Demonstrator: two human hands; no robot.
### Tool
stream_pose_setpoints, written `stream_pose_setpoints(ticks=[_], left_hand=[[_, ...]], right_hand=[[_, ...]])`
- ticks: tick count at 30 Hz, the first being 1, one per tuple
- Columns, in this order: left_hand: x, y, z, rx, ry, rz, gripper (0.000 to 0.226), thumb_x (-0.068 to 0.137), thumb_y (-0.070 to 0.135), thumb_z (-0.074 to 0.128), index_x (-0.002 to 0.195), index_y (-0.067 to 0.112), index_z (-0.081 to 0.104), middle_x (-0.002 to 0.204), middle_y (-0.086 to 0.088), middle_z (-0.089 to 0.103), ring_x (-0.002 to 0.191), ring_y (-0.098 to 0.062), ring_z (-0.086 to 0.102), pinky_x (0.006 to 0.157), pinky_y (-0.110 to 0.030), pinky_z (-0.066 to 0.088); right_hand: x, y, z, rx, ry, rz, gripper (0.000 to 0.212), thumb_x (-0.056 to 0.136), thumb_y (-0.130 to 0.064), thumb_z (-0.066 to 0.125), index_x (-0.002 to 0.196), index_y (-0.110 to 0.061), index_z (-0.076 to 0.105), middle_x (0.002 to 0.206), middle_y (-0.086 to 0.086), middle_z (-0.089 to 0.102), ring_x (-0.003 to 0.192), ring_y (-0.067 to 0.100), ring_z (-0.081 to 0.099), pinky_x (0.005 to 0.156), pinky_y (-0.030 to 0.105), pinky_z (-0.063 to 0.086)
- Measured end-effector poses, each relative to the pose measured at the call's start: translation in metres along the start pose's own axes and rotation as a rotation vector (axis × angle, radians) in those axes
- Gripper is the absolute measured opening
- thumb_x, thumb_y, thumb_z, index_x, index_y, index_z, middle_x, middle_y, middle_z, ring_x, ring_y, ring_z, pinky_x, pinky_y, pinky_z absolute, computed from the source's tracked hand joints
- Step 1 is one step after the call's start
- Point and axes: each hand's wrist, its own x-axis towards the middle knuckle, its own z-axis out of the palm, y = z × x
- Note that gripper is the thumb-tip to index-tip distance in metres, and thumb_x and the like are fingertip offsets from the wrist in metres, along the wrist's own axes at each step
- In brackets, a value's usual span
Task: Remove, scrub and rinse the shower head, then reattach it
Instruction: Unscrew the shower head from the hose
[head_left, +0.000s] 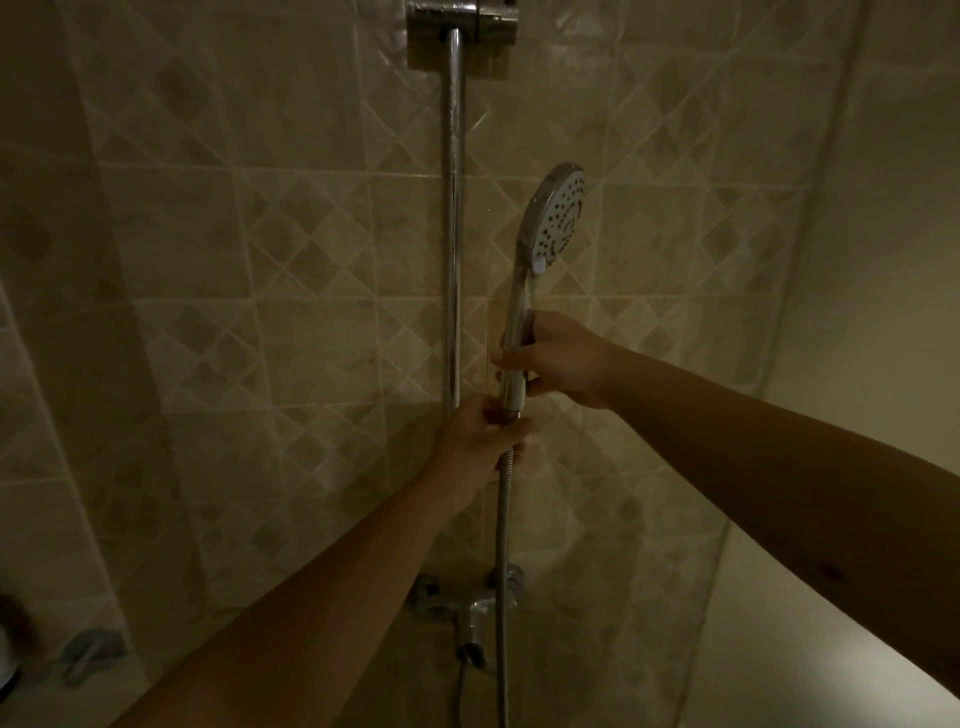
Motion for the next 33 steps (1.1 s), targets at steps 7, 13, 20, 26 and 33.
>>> stream_pose_setpoints(ticks=[7, 13, 20, 26, 33], left_hand=[[-0.001, -0.009, -0.01, -0.22, -0.161, -0.085, 0.02, 0.077, 0.036, 0.071, 0.093, 0.026, 0.077, 0.09, 0.001, 0.074, 0.08, -0.013, 0.067, 0.068, -0.027, 0.054], [-0.008, -0.009, 0.006, -0.026, -0.007, 0.015, 0.036, 0.065, 0.035, 0.08, 0.093, 0.02, 0.062, 0.072, 0.008, 0.066, 0.067, -0.01, 0.06, 0.061, -0.026, 0.049], [-0.015, -0.015, -0.009, -0.238, -0.187, -0.068, 0.032, 0.081, 0.046, 0.072, 0.107, 0.028, 0.071, 0.099, -0.004, 0.073, 0.076, -0.018, 0.067, 0.068, -0.032, 0.055], [-0.018, -0.018, 0.0, -0.002, 0.012, 0.084, 0.02, 0.073, 0.034, 0.078, 0.087, 0.035, 0.063, 0.069, 0.008, 0.058, 0.055, -0.008, 0.051, 0.053, -0.025, 0.044], [-0.02, -0.018, -0.008, -0.204, -0.162, -0.041, 0.025, 0.084, 0.04, 0.065, 0.103, 0.024, 0.068, 0.079, 0.004, 0.065, 0.061, -0.007, 0.054, 0.056, -0.022, 0.047]], right_hand=[[-0.005, 0.002, -0.003, 0.031, -0.023, 0.004, 0.029, 0.088, -0.012, 0.068, 0.112, -0.001, 0.057, 0.104, 0.014, 0.067, 0.098, 0.023, 0.07, 0.086, 0.046, 0.058], [-0.008, 0.006, 0.003, 0.034, -0.033, -0.011, 0.025, 0.088, -0.013, 0.068, 0.108, -0.002, 0.059, 0.102, 0.013, 0.067, 0.098, 0.024, 0.068, 0.083, 0.042, 0.059], [-0.01, 0.003, 0.003, 0.07, -0.057, -0.038, 0.014, 0.088, -0.01, 0.067, 0.099, -0.009, 0.059, 0.096, 0.009, 0.066, 0.099, 0.025, 0.069, 0.084, 0.045, 0.058], [-0.007, 0.007, 0.007, 0.085, -0.04, -0.044, 0.018, 0.088, -0.01, 0.067, 0.102, -0.007, 0.057, 0.094, 0.008, 0.067, 0.096, 0.023, 0.07, 0.085, 0.045, 0.058], [-0.005, 0.01, 0.004, 0.085, -0.055, -0.058, 0.013, 0.088, -0.012, 0.068, 0.097, -0.011, 0.059, 0.091, 0.005, 0.068, 0.099, 0.026, 0.069, 0.087, 0.047, 0.057]])
